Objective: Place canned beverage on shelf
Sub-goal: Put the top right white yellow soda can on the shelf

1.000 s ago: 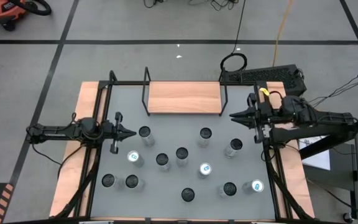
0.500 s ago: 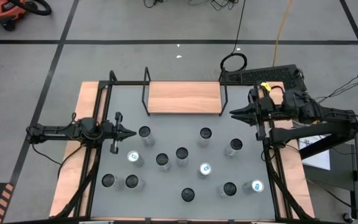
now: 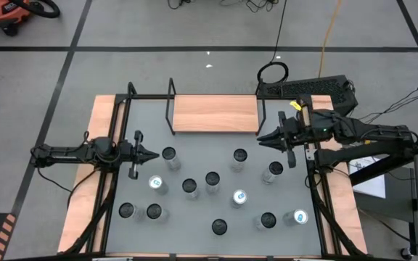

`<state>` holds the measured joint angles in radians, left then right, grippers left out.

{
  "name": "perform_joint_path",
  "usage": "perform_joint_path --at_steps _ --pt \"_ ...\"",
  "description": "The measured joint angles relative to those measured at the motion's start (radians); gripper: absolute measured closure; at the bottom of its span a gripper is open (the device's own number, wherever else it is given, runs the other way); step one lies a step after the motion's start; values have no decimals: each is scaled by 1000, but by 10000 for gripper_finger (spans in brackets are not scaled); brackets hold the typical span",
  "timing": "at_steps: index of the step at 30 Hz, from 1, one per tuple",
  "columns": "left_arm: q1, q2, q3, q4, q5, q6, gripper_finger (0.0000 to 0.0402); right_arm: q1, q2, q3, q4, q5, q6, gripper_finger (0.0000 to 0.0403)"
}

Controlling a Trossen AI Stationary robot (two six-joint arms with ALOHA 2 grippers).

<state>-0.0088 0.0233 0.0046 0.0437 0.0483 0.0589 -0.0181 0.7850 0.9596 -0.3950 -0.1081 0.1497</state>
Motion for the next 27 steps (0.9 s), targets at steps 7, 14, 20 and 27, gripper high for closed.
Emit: perform_joint_path --at_steps 7,14,20,27 --pt "0 0 0 19 0 -1 402 19 32 0 -21 1 -14 403" --pt "0 0 77 58 -1 -55 402 66 76 0 -22 2 -58 403" --pt "0 32 225 53 -35 -50 402 102 120 0 -47 2 -84 403" --pt "-1 171 453 -43 -74 -21 402 133 176 0 -76 6 -95 403"
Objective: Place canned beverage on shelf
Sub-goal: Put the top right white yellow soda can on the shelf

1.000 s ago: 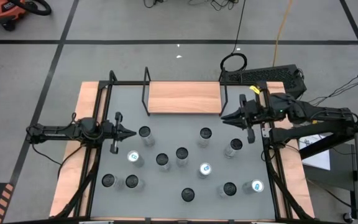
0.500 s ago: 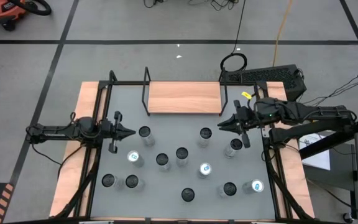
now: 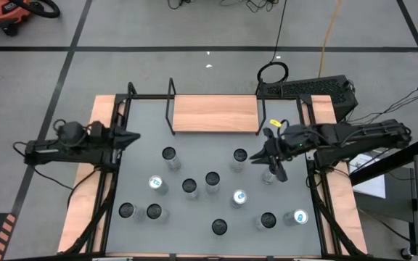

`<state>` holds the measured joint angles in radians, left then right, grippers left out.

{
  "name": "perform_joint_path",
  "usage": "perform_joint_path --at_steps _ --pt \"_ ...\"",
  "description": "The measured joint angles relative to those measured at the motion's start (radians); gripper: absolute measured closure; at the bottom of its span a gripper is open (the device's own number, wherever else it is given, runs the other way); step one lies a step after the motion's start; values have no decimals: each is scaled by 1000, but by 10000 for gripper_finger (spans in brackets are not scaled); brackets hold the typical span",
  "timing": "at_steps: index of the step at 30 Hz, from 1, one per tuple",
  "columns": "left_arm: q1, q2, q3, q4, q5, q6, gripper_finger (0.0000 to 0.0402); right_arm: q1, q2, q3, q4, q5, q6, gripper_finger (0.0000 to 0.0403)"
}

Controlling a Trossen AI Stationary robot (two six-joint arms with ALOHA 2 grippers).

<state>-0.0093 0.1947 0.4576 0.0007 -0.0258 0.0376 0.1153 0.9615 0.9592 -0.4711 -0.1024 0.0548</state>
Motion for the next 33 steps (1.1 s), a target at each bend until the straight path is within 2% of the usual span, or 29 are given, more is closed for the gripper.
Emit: perform_joint_path --at_steps 9,14,17,22,28,33 --pt "0 382 376 -290 -65 28 402 12 48 0 -29 1 -116 403" --pt "0 596 521 -366 -59 23 399 11 51 0 -35 1 -141 403" --pt "0 695 568 -385 -59 28 379 18 51 -1 -33 2 -102 403" --pt "0 793 598 -371 -66 47 310 57 51 -24 -3 8 -76 403" --pt "-12 857 599 -395 -53 -26 237 113 51 -56 4 141 38 403" --pt "-53 905 599 -409 -54 -59 222 158 51 -76 49 234 72 403"
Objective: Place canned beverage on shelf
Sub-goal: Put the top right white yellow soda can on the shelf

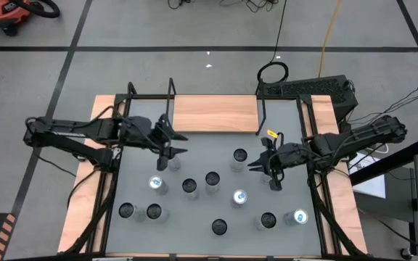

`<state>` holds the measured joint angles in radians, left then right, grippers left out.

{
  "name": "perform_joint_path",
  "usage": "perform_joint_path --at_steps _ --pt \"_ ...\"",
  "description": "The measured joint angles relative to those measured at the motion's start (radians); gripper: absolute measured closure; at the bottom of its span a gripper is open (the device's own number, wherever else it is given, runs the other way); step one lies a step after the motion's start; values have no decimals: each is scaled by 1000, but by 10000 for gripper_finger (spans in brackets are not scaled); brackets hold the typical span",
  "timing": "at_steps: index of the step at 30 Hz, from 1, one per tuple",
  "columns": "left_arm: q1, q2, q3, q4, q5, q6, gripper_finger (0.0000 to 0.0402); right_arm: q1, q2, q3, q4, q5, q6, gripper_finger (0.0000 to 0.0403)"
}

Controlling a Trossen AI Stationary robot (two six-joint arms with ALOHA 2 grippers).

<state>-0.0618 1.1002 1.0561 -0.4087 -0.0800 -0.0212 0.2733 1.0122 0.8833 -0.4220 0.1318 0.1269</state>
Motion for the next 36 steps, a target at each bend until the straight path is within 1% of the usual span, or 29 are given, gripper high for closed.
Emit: perform_joint_path --at_steps 5,10,14,16,21,24,26,29,33,36 --pt "-47 42 0 7 -26 -1 222 11 18 0 65 3 44 403" --pt "-83 82 0 25 -76 -1 222 9 75 1 121 3 42 400" --pt "-97 109 0 38 -86 0 222 -7 127 31 116 6 40 381" --pt "-98 123 0 43 -90 2 222 -14 145 57 100 34 32 364" --pt "-96 163 0 81 -120 8 222 -30 172 134 19 109 -19 304" --pt "-96 187 0 106 -129 10 222 -44 177 165 -19 115 -55 260" --pt "-96 200 0 129 -135 26 222 -55 177 170 -26 132 -84 228" --pt "-96 220 0 168 -136 47 222 -79 177 171 -57 128 -116 177" --pt "-94 235 -1 211 -141 56 222 -125 177 171 -122 127 -87 111" --pt "-93 238 -1 234 -147 61 222 -157 178 171 -139 116 -48 72"
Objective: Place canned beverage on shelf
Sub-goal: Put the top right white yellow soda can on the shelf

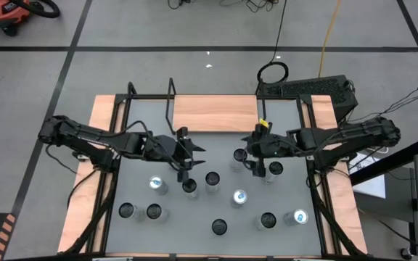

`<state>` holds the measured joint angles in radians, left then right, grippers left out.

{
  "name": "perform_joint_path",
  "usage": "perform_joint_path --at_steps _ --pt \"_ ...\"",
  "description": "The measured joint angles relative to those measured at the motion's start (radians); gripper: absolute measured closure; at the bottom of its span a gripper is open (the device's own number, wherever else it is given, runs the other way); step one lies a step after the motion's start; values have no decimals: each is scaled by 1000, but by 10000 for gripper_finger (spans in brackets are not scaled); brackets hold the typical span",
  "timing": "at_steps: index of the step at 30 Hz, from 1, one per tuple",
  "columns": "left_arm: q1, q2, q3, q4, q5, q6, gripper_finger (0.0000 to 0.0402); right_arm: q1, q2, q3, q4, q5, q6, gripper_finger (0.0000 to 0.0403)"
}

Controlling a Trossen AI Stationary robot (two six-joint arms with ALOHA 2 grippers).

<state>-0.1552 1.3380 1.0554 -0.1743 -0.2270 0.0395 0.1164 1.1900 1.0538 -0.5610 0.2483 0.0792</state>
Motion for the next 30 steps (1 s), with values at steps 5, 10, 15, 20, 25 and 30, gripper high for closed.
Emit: perform_joint_path --at_steps 5,10,15,20,25,30 --pt "5 8 0 31 -13 0 222 -50 9 0 0 -98 20 33" --pt "5 16 0 35 -15 -1 222 -75 52 0 -13 -121 14 29" --pt "4 23 0 37 -15 -6 222 -85 100 0 -20 -125 11 31" --pt "4 25 0 42 -15 -6 222 -91 137 0 -18 -172 14 32" --pt "4 28 0 47 -15 -6 222 -92 175 0 -17 -172 5 32" --pt "4 36 0 46 -15 -6 222 -91 207 0 -19 -172 -12 33"
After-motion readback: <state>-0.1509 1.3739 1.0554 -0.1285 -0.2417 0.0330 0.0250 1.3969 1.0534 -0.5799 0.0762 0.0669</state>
